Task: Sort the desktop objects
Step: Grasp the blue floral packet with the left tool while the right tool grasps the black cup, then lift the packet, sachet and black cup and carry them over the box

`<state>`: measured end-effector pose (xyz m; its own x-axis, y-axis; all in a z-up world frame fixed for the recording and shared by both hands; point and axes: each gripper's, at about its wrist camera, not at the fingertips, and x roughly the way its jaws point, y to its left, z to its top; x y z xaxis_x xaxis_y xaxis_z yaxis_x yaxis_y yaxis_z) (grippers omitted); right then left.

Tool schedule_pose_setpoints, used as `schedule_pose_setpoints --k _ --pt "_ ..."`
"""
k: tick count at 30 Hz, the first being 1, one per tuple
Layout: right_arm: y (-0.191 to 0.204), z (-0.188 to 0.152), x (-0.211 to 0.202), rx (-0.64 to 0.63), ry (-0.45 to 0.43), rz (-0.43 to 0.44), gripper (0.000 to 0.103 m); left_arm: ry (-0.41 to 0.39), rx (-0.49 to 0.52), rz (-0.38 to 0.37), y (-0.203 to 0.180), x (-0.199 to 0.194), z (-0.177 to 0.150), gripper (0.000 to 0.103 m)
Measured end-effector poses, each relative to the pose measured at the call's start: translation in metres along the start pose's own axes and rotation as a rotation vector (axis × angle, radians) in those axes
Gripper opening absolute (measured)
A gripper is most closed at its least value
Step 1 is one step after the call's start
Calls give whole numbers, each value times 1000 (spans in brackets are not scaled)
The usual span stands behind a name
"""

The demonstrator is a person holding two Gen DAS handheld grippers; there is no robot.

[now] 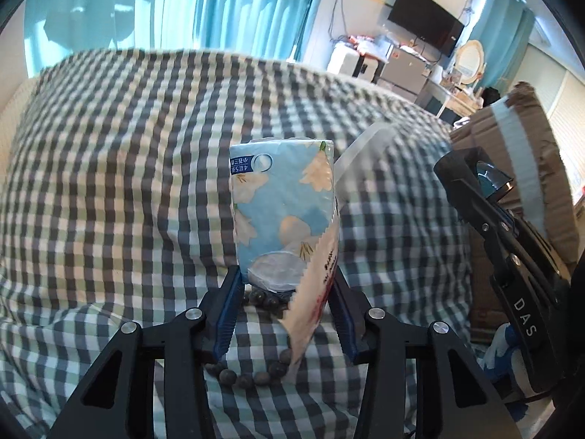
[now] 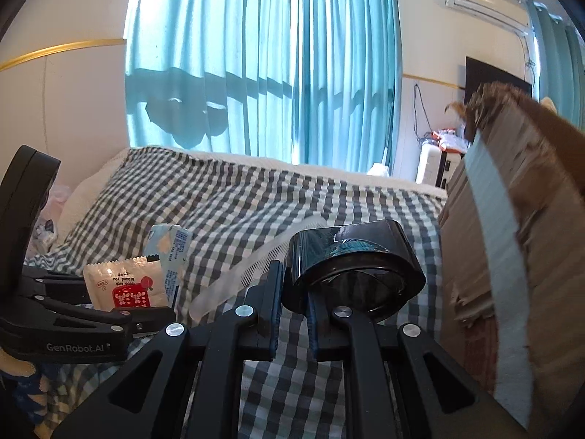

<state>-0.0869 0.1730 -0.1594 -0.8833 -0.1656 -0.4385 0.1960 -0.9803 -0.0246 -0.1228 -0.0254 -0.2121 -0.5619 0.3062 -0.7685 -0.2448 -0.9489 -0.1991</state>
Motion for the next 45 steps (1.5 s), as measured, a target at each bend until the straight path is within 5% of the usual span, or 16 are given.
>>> schedule_pose_setpoints --k 6,32,45 --pt "10 16 -33 -24 -57 -15 11 -143 -8 24 1 -41 -1 47" --pt "38 63 -185 -88 -299 -57 11 -469 107 108 -70 -205 11 47" --pt "35 71 -228 -89 -359 -64 11 -540 127 90 -98 -237 -2 47"
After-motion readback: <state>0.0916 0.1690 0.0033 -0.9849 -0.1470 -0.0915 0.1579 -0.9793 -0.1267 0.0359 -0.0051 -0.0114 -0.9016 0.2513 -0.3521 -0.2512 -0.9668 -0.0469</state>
